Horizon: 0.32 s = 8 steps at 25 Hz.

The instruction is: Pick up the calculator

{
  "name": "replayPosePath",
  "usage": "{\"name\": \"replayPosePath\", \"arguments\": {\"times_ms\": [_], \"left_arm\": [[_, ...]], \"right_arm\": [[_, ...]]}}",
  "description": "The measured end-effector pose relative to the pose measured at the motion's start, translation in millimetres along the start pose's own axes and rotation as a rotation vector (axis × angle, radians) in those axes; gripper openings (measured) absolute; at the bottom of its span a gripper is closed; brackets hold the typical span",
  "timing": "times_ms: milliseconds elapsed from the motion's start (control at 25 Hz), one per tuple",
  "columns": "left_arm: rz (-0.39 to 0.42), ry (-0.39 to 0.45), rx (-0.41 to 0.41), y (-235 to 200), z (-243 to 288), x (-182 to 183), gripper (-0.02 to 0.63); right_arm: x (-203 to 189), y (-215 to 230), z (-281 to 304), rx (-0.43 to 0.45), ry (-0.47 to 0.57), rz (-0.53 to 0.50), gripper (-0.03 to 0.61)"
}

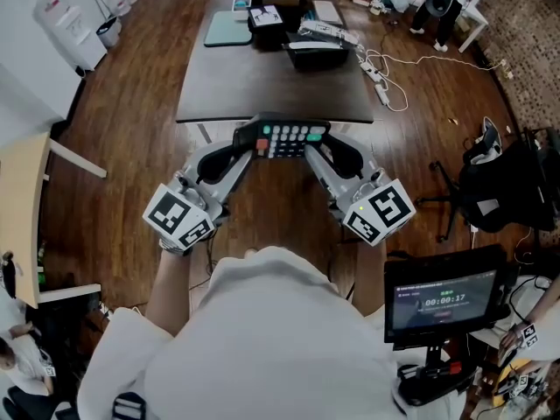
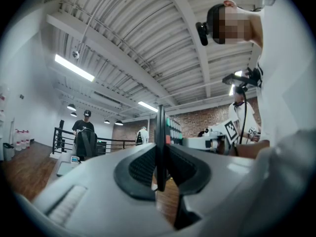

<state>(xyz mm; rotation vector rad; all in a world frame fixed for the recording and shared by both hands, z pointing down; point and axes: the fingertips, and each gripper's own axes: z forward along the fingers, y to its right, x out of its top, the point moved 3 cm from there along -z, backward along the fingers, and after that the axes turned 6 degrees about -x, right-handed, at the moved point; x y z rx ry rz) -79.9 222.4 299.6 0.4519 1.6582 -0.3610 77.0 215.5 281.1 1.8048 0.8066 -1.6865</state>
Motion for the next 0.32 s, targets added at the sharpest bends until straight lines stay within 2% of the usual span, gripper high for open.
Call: {"name": "replayPosePath", "arguments": {"times_ms": [320], "left_arm": [[-0.008, 0.004, -0.007, -2.5, 0.2, -3.2, 0.06]], "right_arm": [[-2.6, 0.2, 1.2, -0.007, -0.003, -0.007, 0.112]]}}
